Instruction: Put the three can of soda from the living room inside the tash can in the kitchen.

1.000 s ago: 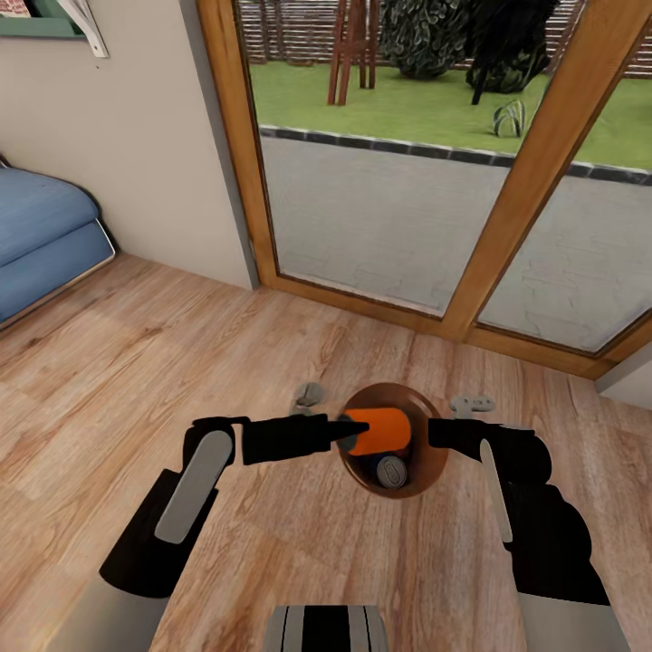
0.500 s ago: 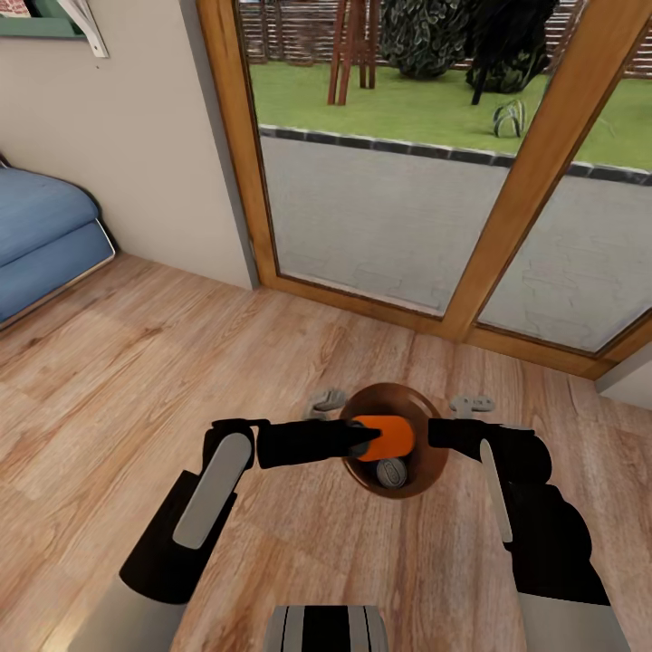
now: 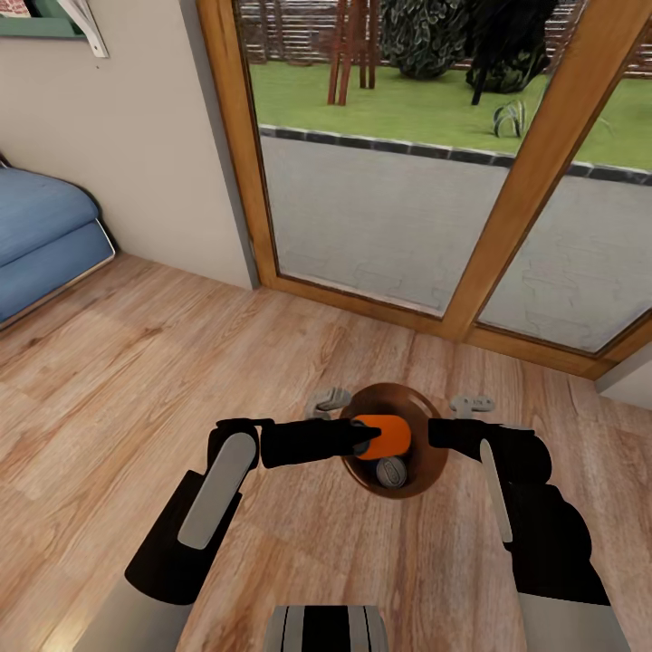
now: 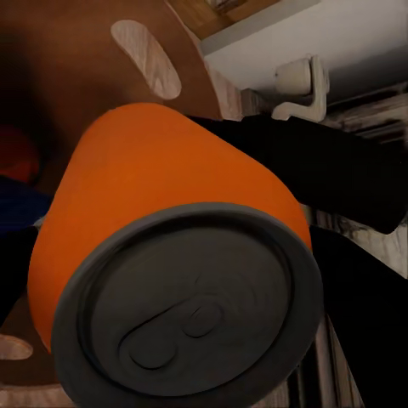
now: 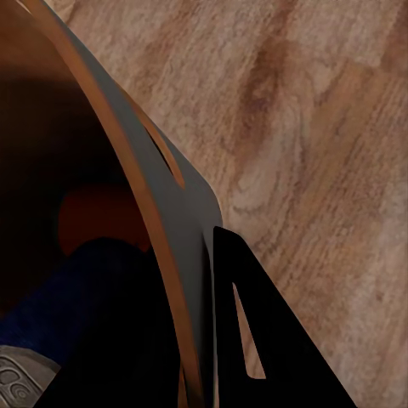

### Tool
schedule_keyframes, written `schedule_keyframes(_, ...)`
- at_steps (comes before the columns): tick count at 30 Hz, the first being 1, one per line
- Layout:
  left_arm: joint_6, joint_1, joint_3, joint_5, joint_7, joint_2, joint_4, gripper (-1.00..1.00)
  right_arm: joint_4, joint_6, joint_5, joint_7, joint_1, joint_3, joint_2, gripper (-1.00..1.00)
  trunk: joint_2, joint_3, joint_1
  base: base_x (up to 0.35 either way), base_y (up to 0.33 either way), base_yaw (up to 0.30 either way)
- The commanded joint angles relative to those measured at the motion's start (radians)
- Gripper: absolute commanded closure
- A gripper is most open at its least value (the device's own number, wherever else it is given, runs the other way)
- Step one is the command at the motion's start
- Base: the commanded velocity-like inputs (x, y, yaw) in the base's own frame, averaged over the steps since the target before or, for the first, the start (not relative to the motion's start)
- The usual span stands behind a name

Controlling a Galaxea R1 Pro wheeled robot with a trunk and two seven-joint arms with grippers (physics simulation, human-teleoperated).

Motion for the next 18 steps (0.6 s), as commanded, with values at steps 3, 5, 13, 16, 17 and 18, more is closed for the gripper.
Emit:
schedule_keyframes(3, 0.000, 0.000, 0.000, 0.001, 0.007, -0.001, 0.000, 1.00, 0.000, 0.002, -0.022, 0.006, 0.000, 0.000, 0.000, 1.00, 0.000, 0.000, 0.000, 0.000, 0.000, 0.000)
schedule_keyframes(5, 0.000, 0.000, 0.000, 0.001, 0.009, -0.005, 0.000, 1.00, 0.000, 0.002, -0.022, 0.006, 0.000, 0.001, 0.000, 1.00, 0.000, 0.000, 0.000, 0.000, 0.000, 0.000)
schedule_keyframes(13, 0.000, 0.000, 0.000, 0.001, 0.010, -0.007, 0.000, 1.00, 0.000, 0.002, -0.022, 0.006, 0.000, 0.002, 0.000, 1.00, 0.000, 0.000, 0.000, 0.000, 0.000, 0.000)
schedule_keyframes(16, 0.000, 0.000, 0.000, 0.001, 0.010, -0.008, 0.000, 1.00, 0.001, 0.002, -0.022, 0.006, 0.000, 0.004, 0.000, 1.00, 0.000, 0.000, 0.000, 0.000, 0.000, 0.000)
schedule_keyframes(17, -0.001, 0.000, 0.000, 0.001, 0.013, -0.008, 0.000, 1.00, 0.000, 0.002, -0.022, 0.006, 0.000, 0.004, 0.000, 1.00, 0.000, 0.000, 0.000, 0.000, 0.000, 0.000)
schedule_keyframes(18, -0.002, 0.000, 0.000, 0.001, 0.018, -0.008, 0.000, 1.00, 0.000, 0.002, -0.022, 0.006, 0.000, 0.005, 0.000, 1.00, 0.000, 0.000, 0.000, 0.000, 0.000, 0.000)
